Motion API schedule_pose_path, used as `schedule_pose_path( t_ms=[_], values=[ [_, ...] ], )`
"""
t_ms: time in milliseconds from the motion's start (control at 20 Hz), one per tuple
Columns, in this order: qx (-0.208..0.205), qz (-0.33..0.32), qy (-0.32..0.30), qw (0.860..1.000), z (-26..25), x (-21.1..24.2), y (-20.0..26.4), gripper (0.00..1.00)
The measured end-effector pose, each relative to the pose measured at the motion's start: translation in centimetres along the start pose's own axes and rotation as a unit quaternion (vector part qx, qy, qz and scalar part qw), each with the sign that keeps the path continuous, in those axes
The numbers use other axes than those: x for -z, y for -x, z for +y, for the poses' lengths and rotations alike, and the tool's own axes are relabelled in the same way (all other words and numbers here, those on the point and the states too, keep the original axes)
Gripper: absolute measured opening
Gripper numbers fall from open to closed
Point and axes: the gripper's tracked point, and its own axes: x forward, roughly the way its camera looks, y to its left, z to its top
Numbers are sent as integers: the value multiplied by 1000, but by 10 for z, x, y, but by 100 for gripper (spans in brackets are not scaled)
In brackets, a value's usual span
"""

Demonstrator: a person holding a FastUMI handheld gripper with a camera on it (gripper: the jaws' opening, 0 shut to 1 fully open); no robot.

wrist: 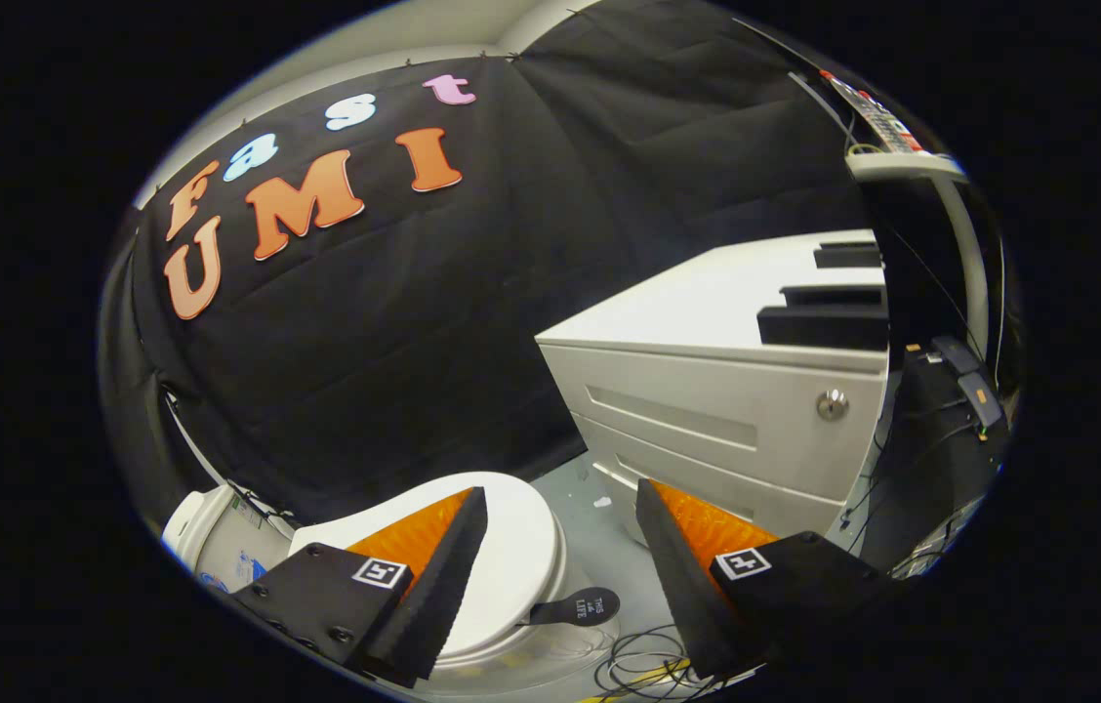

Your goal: Open the toilet lid.

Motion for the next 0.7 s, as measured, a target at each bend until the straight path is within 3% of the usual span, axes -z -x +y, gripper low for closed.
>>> schedule_pose_path(
  t_ms=[400, 600, 700],
  values=[
    [32, 75, -125, 989, -39, 80, -17, 98],
    [31, 130, -194, 972, -40, 112, -6, 94],
    [27, 145, -233, 961, -37, 120, -5, 82]
  ],
)
